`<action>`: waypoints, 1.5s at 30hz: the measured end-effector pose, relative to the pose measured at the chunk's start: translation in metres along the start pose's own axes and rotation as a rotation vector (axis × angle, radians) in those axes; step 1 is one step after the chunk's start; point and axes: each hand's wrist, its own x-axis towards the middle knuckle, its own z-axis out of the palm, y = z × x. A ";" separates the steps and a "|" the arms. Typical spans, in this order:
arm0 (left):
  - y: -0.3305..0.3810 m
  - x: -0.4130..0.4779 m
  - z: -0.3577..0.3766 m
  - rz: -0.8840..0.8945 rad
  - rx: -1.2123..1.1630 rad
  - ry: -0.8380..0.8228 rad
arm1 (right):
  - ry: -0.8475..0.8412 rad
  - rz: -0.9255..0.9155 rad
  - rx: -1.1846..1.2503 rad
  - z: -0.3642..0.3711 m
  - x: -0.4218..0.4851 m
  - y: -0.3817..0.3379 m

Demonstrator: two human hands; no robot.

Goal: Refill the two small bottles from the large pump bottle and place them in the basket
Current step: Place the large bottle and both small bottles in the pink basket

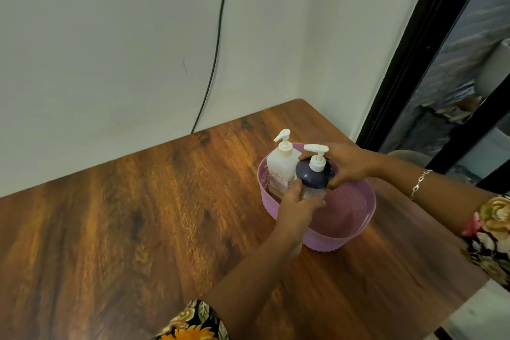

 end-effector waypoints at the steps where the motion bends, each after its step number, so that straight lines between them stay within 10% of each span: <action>1: -0.003 0.003 0.000 -0.025 -0.009 0.001 | -0.013 -0.009 -0.025 0.003 0.004 0.005; 33: -0.041 0.030 0.025 -0.186 -0.196 0.069 | 0.019 -0.130 -0.194 0.033 0.020 0.044; 45: -0.057 0.014 -0.004 0.320 0.690 0.182 | 0.291 -0.073 -0.359 0.046 -0.020 0.025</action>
